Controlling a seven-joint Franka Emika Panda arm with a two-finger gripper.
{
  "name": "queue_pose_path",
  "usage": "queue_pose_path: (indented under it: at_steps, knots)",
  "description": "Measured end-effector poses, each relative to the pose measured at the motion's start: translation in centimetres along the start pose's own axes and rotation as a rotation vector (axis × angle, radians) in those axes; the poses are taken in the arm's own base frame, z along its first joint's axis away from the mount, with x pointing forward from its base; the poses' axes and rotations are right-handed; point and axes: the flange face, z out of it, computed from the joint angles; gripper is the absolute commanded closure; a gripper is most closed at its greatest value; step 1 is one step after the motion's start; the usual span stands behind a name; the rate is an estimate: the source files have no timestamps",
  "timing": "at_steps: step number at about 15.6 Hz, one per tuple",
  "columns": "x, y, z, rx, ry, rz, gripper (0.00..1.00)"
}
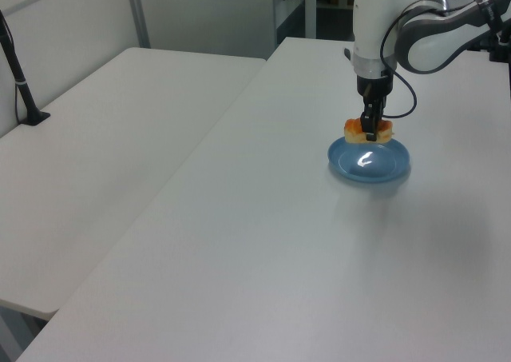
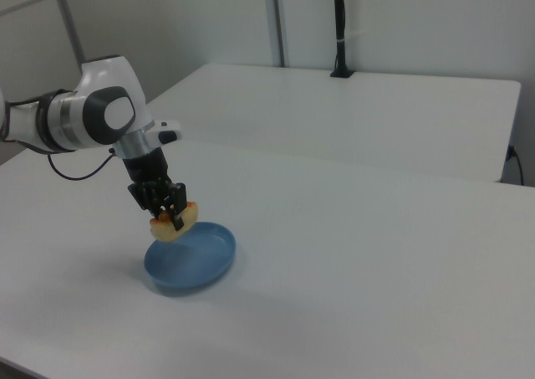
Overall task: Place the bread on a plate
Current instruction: 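Lower the bread roll onto the plate and open the gripper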
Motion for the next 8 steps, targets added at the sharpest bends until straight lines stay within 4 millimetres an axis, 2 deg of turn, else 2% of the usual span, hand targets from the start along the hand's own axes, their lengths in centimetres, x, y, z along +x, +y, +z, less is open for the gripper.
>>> queue_pose_path:
  at_steps: [1,2,4,8]
  knots:
    - [0.1,0.1,0.2,-0.004,0.0,-0.001,0.44]
    - [0.2,0.1,0.5,-0.005,0.001,0.001,0.3]
    - [0.4,0.2,1.2,-0.007,-0.002,0.004,0.15]
    - [0.5,0.2,1.7,-0.01,-0.01,0.015,0.11]
